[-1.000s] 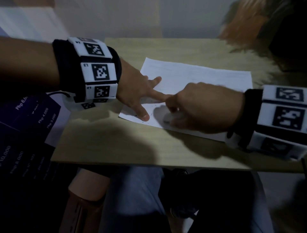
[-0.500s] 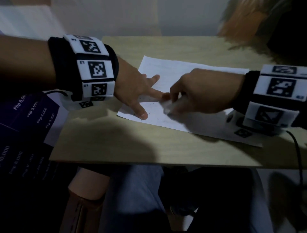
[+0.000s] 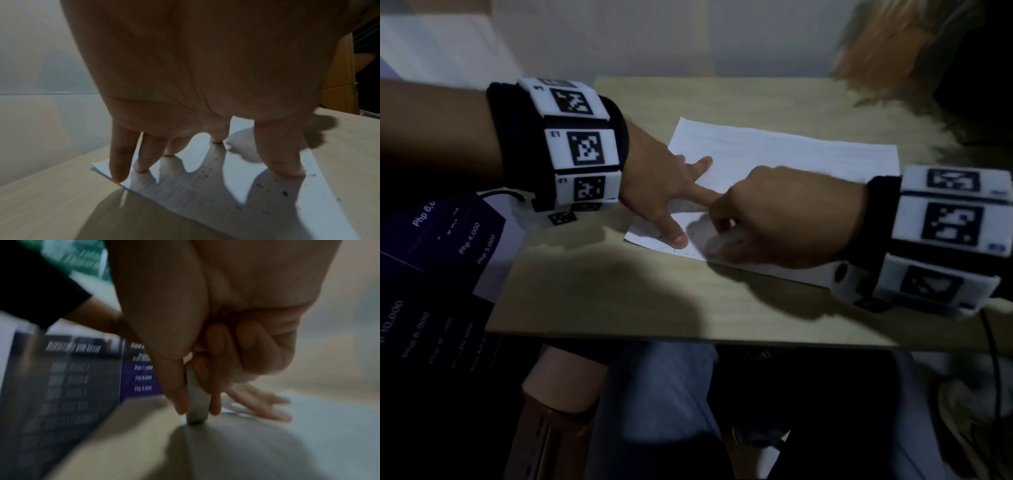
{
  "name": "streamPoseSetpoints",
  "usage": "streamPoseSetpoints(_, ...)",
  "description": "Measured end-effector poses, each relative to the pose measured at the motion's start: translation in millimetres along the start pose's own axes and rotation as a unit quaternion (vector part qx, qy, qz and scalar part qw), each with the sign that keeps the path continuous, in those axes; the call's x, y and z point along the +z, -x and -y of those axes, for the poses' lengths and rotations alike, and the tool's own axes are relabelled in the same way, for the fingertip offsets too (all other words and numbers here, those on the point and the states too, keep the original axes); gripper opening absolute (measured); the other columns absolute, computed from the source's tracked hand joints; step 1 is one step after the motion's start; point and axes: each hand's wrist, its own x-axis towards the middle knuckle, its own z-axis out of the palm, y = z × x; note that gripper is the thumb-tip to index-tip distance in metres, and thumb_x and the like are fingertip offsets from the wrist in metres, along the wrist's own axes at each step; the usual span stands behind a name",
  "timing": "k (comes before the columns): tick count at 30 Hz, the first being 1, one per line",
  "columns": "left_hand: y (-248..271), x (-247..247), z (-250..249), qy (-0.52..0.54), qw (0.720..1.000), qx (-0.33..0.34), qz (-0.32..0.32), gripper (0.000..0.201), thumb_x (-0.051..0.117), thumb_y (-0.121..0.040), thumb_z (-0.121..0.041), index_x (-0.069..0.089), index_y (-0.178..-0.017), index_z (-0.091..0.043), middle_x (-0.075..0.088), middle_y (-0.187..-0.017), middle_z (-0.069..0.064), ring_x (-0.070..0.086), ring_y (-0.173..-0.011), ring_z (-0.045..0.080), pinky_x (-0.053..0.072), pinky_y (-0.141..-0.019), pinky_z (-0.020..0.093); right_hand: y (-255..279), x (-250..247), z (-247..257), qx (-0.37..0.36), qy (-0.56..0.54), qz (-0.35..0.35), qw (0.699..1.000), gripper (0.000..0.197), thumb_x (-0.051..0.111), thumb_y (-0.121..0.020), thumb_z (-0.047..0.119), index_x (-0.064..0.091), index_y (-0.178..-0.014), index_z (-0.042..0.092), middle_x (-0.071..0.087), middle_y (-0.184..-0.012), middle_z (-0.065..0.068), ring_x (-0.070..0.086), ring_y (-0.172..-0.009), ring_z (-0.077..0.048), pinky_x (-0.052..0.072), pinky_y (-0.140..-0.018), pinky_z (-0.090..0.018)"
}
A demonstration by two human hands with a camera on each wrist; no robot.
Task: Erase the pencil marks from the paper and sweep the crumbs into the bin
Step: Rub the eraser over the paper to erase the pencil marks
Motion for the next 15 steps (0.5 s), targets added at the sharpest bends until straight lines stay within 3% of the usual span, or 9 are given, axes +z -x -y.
streamPoseSetpoints(3,1,-3,-2,0.001,1.000,-0.006,0.001,0.081,0.041,-0.089,-0.077,-0.016,-0.146,-0.066,-0.034,-0.163,0.006,0.010,-0.155,0.035,0.024,-0.120,0.048,-9,-10,-10,0.031,-0.017,0.014,0.999,0.036,0.061,-0.085,0.060,0.071,-0.090,0.026,0.061,-0.070,0.007,0.060,-0.073,-0.020,0.053,-0.078,-0.039)
streamPoseSetpoints(6,2,-4,-3,-0.009,1.000,-0.010,0.001,0.084,0.042,-0.091,-0.075,-0.015,-0.150,-0.061,-0.031,-0.164,0.009,0.019,-0.152,0.037,0.028,-0.118,0.047,-12,-10,-18,0.063,0.011,-0.035,0.997,0.037,0.056,-0.088,0.058,0.069,-0.094,0.024,0.053,-0.071,0.006,0.057,-0.075,-0.025,0.050,-0.070,-0.035)
streamPoseSetpoints(8,2,-3,-3,-0.006,1.000,-0.007,0.001,0.082,0.042,-0.091,-0.075,-0.013,-0.150,-0.061,-0.032,-0.164,0.008,0.015,-0.154,0.036,0.027,-0.119,0.046,-4,-2,-4,0.027,0.039,-0.027,0.999,0.037,0.046,-0.090,0.054,0.067,-0.098,0.025,0.050,-0.072,0.005,0.055,-0.073,-0.026,0.045,-0.065,-0.032)
streamPoseSetpoints(10,3,-4,-4,0.002,1.000,-0.007,0.002,0.080,0.043,-0.091,-0.074,-0.011,-0.149,-0.063,-0.033,-0.164,0.006,0.012,-0.154,0.035,0.023,-0.120,0.044,-3,-2,2,0.003,-0.002,0.004,1.000,0.037,0.049,-0.089,0.055,0.069,-0.093,0.025,0.054,-0.070,0.007,0.057,-0.071,-0.022,0.048,-0.069,-0.034)
streamPoseSetpoints(12,3,-6,-5,-0.001,1.000,-0.011,0.004,0.080,0.042,-0.091,-0.074,-0.013,-0.148,-0.064,-0.032,-0.164,0.006,0.018,-0.152,0.037,0.026,-0.118,0.044,-10,-9,-6,0.024,-0.019,0.010,0.999,0.035,0.060,-0.086,0.059,0.071,-0.090,0.026,0.057,-0.068,0.010,0.056,-0.070,-0.016,0.049,-0.074,-0.034)
streamPoseSetpoints(15,4,-6,-4,-0.003,1.000,-0.004,0.004,0.083,0.042,-0.091,-0.075,-0.018,-0.147,-0.064,-0.032,-0.164,0.006,0.018,-0.153,0.036,0.027,-0.117,0.045,-14,-9,-15,0.050,0.007,-0.029,0.998,0.038,0.056,-0.088,0.061,0.070,-0.094,0.026,0.054,-0.070,0.007,0.056,-0.073,-0.023,0.050,-0.071,-0.035)
